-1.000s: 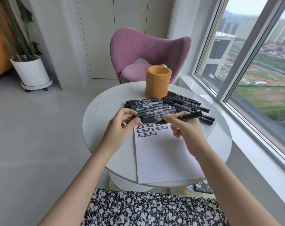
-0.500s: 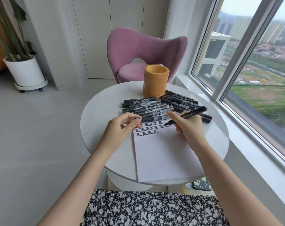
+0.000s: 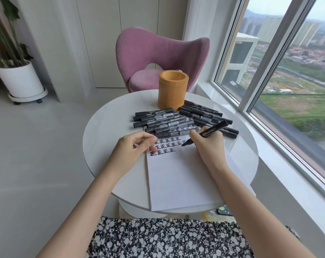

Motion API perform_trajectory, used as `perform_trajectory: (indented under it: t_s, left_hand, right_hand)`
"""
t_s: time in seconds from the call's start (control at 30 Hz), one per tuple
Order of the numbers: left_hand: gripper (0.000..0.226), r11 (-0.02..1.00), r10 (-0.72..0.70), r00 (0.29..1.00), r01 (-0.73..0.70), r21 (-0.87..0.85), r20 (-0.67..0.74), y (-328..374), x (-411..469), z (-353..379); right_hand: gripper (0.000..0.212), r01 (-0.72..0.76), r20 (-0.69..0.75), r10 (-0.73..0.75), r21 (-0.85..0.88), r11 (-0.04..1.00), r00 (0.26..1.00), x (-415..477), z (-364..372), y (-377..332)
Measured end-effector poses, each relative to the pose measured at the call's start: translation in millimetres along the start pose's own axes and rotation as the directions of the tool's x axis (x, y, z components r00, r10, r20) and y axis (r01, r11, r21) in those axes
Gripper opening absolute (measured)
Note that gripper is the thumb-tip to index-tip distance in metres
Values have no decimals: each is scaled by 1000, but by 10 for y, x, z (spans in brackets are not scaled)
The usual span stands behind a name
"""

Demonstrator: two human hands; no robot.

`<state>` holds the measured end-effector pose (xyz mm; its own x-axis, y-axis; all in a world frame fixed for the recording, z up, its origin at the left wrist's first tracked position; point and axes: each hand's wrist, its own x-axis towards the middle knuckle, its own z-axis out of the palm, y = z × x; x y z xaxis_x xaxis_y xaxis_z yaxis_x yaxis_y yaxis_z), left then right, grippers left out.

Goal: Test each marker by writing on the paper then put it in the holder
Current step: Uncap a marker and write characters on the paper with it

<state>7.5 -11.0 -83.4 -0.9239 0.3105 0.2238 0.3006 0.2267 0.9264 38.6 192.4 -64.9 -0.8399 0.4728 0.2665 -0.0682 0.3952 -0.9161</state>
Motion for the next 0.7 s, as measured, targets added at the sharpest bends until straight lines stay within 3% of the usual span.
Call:
perform_trajectory:
  t_s: [0.13,0.4,0.7]
  left_hand:
    - [14,1000,-7,1000,7,3,-2,-7,0,0]
    - [14,1000,-8,1000,8,13,0,2,-6,0]
    - [15,999,-25,1000,25,-31,1,-15,0,8]
  right_hand:
    - [39,12,13,-12,12,1000,1000,-7,1,2]
    - [33,39,19,-40,15,999,999,-5,12,14]
    - [39,31,23,-32,21,999,999,-3,25,25]
